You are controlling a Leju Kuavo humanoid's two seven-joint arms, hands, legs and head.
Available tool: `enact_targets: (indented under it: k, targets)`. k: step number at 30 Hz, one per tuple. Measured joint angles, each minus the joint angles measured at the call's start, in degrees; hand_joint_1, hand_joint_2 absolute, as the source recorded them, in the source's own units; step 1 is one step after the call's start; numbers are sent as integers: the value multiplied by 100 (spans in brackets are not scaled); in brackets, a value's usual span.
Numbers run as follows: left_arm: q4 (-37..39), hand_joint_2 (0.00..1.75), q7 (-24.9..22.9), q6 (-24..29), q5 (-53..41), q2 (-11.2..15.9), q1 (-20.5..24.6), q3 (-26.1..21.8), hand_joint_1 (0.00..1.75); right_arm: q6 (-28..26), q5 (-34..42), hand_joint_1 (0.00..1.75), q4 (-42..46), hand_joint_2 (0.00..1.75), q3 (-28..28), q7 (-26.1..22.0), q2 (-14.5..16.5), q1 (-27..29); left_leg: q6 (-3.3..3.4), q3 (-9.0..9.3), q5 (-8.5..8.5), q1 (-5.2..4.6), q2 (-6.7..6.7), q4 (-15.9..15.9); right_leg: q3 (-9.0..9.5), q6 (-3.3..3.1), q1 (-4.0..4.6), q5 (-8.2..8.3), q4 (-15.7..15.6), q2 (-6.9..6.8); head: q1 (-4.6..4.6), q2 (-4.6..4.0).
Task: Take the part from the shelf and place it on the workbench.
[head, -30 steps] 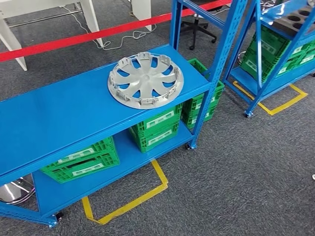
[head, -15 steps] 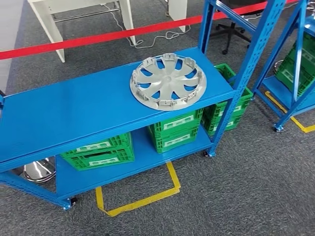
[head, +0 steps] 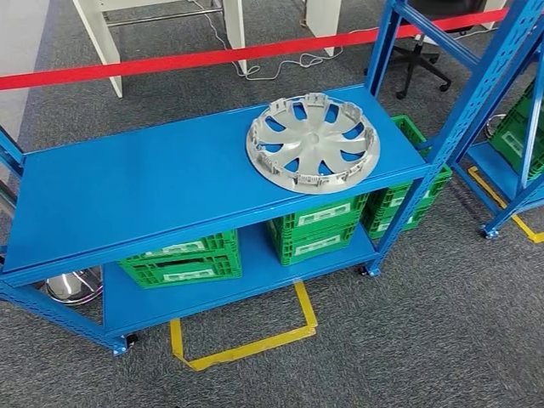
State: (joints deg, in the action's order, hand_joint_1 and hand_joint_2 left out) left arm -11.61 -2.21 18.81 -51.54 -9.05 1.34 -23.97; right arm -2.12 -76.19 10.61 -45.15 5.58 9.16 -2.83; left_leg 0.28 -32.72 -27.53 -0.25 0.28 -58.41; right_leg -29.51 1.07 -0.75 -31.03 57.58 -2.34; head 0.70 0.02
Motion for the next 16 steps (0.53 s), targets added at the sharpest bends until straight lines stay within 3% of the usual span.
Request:
enact_targets:
  k: [11,15,16]
  targets:
    - [-52,175,22,-414,1127,185,-166,327,0,42,1657,0,214,175,720,-88,-137,216,38,18,-11,-1,0,-4,16,36,0,11,-29,1,3,0]
    - [-122,0,32,-567,1548,258,-244,515,0,63,2287,0,305,0,1084,-135,-210,306,38,24,-10,4,1,-3,15,40,5,8,-29,1,3,0]
    - [-132,0,34,-588,1607,267,-255,542,0,66,2375,0,318,0,1135,-141,-222,317,38,25,-10,5,1,-2,14,41,6,7,-29,1,3,0]
